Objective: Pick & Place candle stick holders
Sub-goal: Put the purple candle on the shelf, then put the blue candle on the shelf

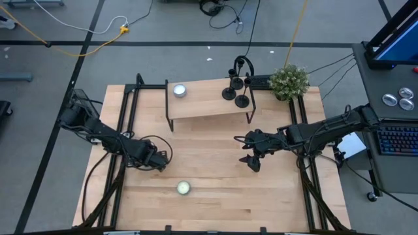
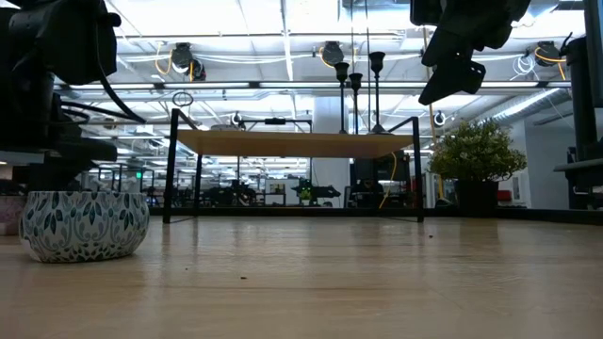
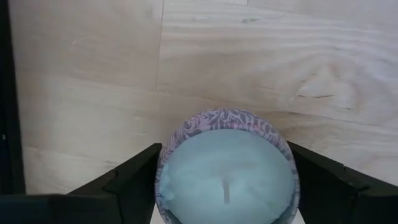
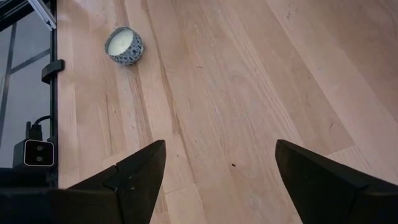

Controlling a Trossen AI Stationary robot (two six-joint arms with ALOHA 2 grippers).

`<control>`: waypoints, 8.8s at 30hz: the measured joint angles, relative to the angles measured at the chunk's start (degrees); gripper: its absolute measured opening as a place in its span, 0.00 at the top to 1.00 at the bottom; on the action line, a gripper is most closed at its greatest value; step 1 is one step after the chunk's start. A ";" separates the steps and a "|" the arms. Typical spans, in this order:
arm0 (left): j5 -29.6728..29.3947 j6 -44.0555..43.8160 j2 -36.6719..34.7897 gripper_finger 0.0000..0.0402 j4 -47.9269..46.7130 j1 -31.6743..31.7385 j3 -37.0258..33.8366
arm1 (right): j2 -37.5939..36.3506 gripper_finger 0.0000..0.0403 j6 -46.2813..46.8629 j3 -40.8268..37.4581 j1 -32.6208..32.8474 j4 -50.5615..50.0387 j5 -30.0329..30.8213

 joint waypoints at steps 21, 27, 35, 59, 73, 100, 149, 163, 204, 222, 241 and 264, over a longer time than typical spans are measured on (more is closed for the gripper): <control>-1.84 3.46 0.07 0.21 3.31 1.10 3.58 | 0.00 0.27 -0.02 0.00 0.00 0.01 -0.01; -3.52 8.46 0.07 0.26 3.15 3.53 7.06 | 0.00 0.27 -0.15 0.00 0.00 0.00 -0.02; -6.95 20.49 0.04 0.22 2.57 9.05 17.40 | 0.00 0.27 -0.22 0.00 0.00 0.00 0.00; -14.74 68.27 2.64 0.26 -8.46 36.13 46.51 | 0.00 0.27 -0.66 0.00 0.00 0.02 0.00; -12.22 77.37 16.11 0.23 -21.81 41.78 55.91 | 0.00 0.27 -0.39 0.00 -0.02 0.00 0.17; -12.71 81.23 20.22 0.13 -24.05 44.78 55.91 | 0.00 0.27 0.00 0.00 -0.02 0.00 0.20; -0.97 52.02 3.31 0.09 -17.07 5.03 54.10 | 0.00 0.27 -3.45 -0.02 -0.02 -0.26 0.04; 0.12 41.79 14.56 0.09 -14.85 -3.64 50.88 | 0.00 0.27 -3.13 -0.02 0.00 -0.39 0.02; 3.03 40.11 34.01 0.09 -11.24 -5.70 48.01 | 0.00 0.27 -3.10 -0.02 -0.02 -0.83 0.02; 7.05 40.22 33.75 0.09 3.49 -4.25 39.22 | 0.00 0.27 -3.08 -0.02 -0.02 -0.84 0.09; 8.96 39.99 33.86 0.09 3.64 -1.01 39.08 | 0.00 0.27 -3.17 -0.02 0.00 -0.85 0.18; 9.91 38.22 33.97 0.27 2.35 -0.92 39.01 | -0.01 0.27 -3.28 -0.02 -0.01 -0.87 0.20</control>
